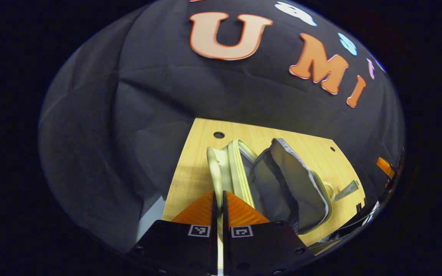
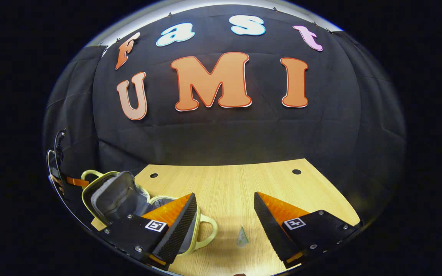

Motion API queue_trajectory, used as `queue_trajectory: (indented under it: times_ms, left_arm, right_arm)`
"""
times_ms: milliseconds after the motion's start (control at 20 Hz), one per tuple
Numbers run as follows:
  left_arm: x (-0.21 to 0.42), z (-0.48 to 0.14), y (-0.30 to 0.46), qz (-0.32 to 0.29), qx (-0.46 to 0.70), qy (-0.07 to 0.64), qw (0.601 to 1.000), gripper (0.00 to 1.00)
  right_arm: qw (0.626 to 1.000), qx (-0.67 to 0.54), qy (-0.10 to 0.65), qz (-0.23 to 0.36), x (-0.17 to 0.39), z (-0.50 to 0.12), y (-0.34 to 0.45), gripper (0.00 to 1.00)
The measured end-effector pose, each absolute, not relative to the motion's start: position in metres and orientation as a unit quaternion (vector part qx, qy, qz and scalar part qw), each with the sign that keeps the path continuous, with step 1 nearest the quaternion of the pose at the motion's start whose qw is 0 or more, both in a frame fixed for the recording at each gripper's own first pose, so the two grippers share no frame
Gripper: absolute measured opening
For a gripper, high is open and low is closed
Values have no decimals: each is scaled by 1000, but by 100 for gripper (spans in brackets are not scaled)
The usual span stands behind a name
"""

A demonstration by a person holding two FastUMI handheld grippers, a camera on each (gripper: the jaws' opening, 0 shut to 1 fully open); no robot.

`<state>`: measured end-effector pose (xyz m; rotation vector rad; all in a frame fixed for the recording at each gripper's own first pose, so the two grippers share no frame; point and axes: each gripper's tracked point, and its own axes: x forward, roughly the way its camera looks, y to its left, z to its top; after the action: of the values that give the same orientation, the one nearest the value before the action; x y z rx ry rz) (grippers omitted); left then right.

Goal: First open the suitcase, pack the skin care products into it, and then close the suitcase.

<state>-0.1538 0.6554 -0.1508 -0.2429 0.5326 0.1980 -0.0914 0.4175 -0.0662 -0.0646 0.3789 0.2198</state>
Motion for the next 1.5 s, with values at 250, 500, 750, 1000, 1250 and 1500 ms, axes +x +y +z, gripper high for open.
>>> queue_trajectory:
  times_ms: [250,500,750,1000,1250,1500]
  left_arm:
    - [-160,-222,689,113,-171,306,930,6]
    - [-151,-276,704,129,-191,343,911,6]
    - [-146,-299,717,165,-174,361,901,10]
    - [-139,-280,724,199,-152,332,910,33]
    - [-126,-208,690,207,-109,256,938,96]
    - [-111,-122,622,193,-60,176,963,99]
  right_arm:
    - [974,-49,196,104,-91,-69,421,95]
    - [973,-42,208,94,-90,-77,417,95]
    - [973,-50,212,80,-93,-79,403,95]
    - [973,-51,212,71,-92,-80,389,95]
    - [975,-52,205,74,-95,-79,376,95]
    - [976,-49,196,76,-91,-80,348,95]
